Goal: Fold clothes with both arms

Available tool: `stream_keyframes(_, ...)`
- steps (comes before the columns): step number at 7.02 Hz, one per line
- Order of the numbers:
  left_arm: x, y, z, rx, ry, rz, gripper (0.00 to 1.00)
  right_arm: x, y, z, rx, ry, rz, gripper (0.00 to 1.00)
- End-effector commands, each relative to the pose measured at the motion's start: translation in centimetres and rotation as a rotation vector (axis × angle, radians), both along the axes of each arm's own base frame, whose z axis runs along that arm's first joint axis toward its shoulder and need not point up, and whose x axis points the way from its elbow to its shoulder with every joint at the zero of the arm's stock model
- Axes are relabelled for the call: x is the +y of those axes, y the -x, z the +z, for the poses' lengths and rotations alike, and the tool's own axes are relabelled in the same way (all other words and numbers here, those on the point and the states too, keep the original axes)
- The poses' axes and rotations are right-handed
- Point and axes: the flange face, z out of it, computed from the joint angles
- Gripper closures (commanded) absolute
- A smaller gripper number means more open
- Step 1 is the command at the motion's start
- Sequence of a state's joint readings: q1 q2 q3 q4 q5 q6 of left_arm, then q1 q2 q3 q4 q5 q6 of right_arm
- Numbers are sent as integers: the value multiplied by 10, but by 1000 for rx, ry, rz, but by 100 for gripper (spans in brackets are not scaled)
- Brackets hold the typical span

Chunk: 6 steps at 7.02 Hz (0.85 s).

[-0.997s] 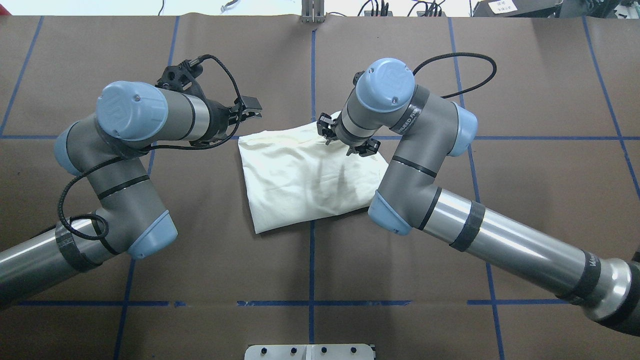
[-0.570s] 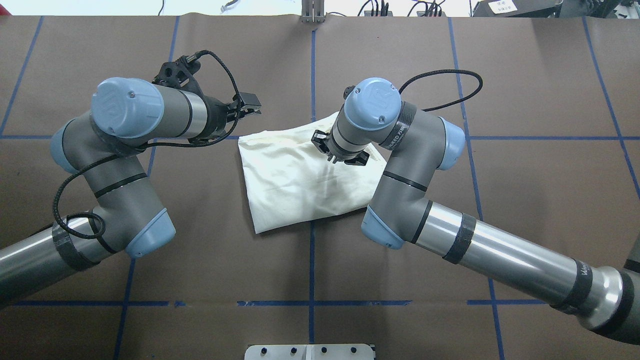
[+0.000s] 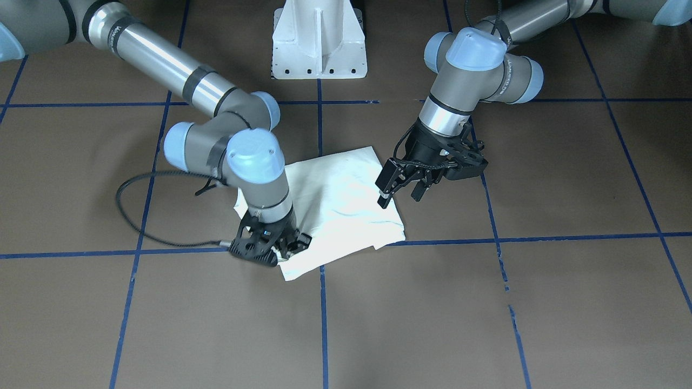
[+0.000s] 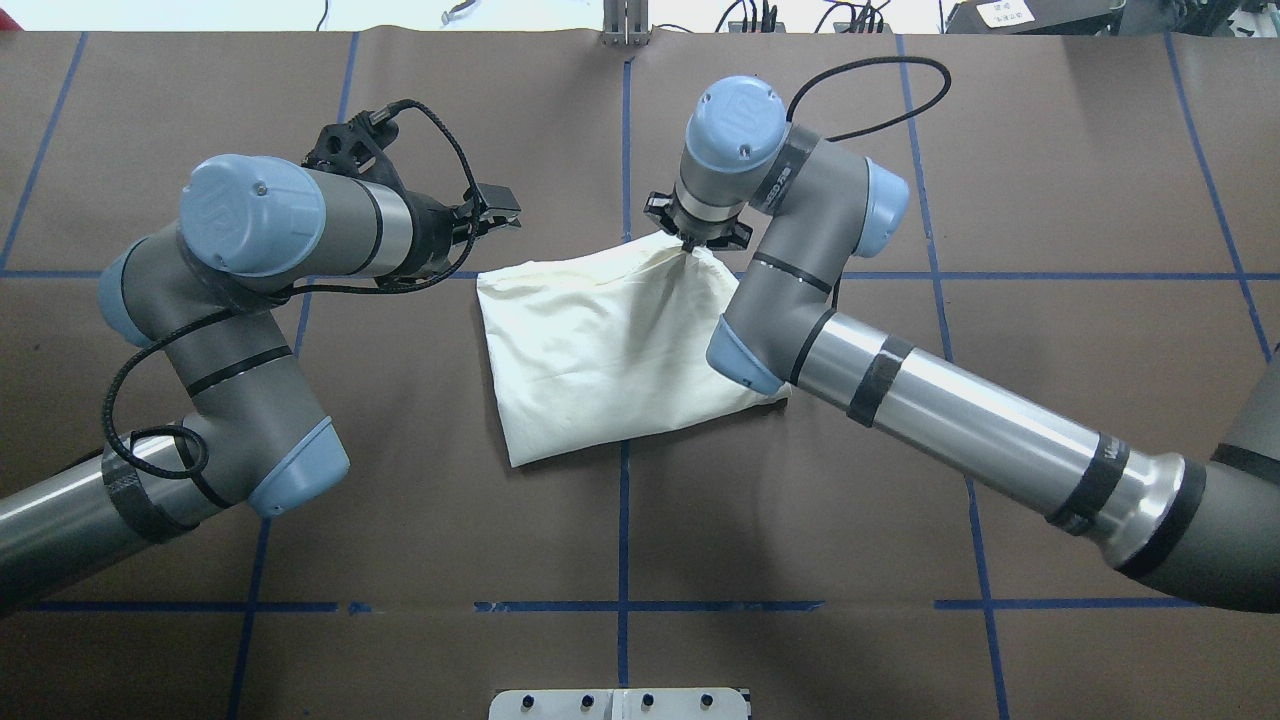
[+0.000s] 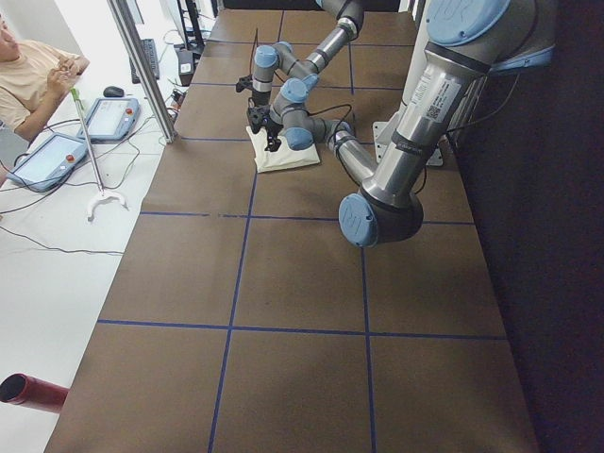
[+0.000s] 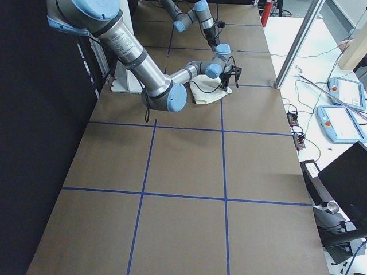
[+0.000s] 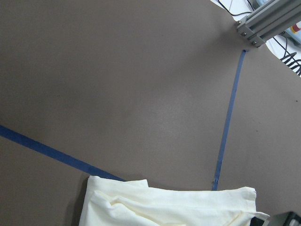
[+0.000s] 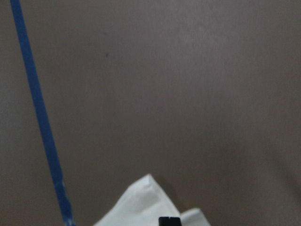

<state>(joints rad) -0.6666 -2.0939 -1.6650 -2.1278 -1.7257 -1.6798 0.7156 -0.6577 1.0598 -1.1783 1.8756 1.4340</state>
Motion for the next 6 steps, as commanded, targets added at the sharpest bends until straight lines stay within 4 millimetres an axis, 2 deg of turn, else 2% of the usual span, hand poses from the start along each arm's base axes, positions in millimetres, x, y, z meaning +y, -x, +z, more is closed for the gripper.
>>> stream_keyframes(1,11,-23,2,22,32,11,0,-67,-68,8,-25,-4,8,100)
stream_keyframes(2,24,-30,-14,48,15,30,0,-85,-109,8,-64,4,-16,100)
stream_keyframes(3,42,-51,-16,52,35,62,46,-79,-138,29,-75,1,-16,100)
stream_keyframes(4,44,-64,-31,57,20,84,99,-66,-173,55,-90,-11,-39,100)
stream_keyframes(5,32,-88,-49,25,25,97,100,-59,-203,70,-110,-7,-43,100)
stream_keyframes(6,15,-116,-63,-38,6,119,100,-49,-215,81,-112,-10,-46,100)
